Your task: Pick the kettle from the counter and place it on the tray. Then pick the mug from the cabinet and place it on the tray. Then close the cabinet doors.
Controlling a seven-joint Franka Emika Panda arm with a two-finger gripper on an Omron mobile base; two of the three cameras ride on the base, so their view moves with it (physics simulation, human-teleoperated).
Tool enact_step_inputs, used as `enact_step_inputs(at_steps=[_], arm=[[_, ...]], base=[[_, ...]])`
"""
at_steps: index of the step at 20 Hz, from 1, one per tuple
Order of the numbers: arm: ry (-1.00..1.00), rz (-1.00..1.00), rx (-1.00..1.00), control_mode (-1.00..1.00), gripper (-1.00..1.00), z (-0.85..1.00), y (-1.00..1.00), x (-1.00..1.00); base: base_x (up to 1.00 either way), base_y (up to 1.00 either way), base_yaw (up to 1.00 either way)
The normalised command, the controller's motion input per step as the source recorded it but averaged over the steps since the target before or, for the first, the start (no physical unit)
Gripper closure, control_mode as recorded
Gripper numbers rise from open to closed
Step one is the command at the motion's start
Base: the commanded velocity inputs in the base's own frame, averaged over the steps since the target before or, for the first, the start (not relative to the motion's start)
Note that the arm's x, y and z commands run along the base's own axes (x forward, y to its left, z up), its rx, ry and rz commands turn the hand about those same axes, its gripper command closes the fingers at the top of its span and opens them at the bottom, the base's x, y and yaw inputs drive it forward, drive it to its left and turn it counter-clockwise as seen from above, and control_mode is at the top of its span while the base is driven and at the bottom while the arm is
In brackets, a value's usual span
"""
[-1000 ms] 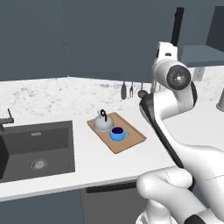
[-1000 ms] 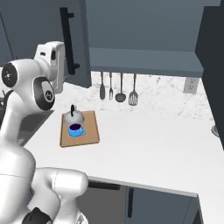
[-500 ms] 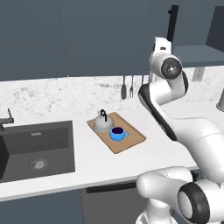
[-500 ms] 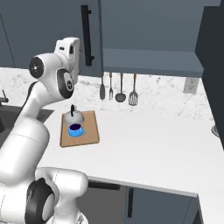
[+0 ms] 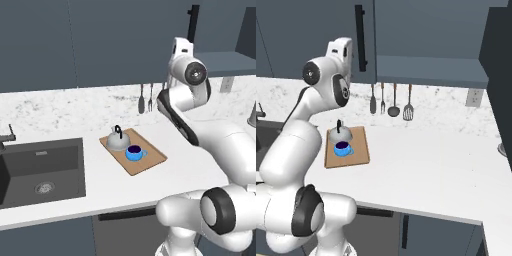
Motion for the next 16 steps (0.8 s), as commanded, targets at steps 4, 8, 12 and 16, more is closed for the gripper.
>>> enact_step_inputs(at_steps=[4, 8, 12, 16], arm=[[0.01, 0.08, 0.00, -1.00, -1.00, -0.15, 0.00, 0.34], [0.02, 0.13, 0.00, -1.00, -1.00, -0.19, 0.04, 0.06], [0.00, 0.14, -0.03, -1.00, -1.00, 0.00, 0.05, -0.40], [0.00, 0.14, -0.09, -1.00, -1.00, 0.10, 0.06, -0.69]], base=[[0.00, 0.00, 0.00], [0.00, 0.00, 0.00], [0.00, 0.00, 0.00], [0.00, 0.00, 0.00]])
